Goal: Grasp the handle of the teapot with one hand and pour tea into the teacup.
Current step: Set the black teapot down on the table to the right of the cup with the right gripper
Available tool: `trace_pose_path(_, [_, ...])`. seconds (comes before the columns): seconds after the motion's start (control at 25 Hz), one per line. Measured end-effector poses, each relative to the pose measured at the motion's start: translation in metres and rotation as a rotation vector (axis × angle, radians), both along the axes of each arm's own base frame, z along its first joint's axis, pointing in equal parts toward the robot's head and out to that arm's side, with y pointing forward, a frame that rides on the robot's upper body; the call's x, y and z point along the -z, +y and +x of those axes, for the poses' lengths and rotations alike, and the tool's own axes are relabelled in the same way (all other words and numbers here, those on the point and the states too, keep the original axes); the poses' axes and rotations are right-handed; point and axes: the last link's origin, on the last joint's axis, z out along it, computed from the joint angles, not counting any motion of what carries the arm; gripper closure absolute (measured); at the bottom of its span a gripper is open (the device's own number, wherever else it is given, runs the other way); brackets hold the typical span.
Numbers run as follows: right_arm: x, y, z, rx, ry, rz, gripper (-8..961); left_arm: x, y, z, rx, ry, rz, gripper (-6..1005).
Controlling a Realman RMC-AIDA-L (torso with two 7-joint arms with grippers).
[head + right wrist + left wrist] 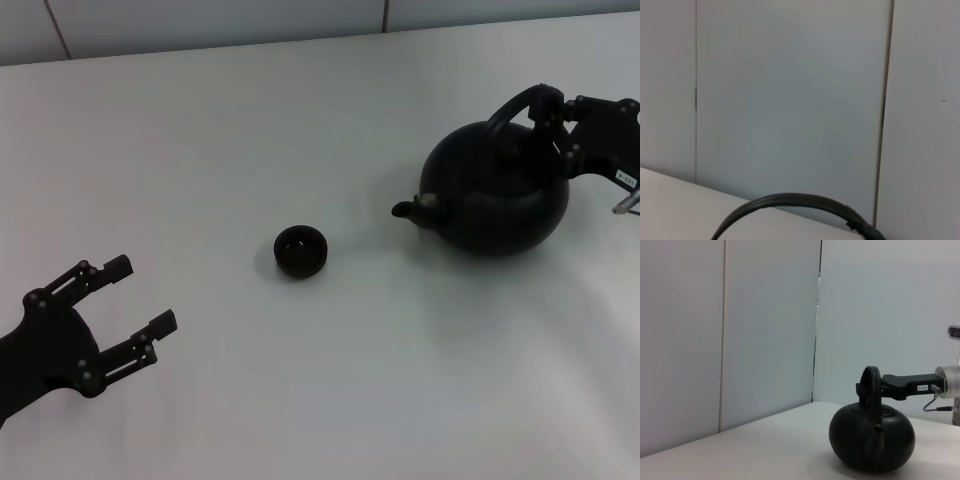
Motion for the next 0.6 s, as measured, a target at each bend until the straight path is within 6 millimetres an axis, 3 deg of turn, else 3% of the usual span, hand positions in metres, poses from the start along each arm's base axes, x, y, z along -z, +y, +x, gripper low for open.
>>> trace_pose_path(0.6, [0.0026,-0.0027,0.0058,0.031,0.002,0.001,802,0.0002,-0.0008,0.0000,-0.003,-0.006,0.001,191])
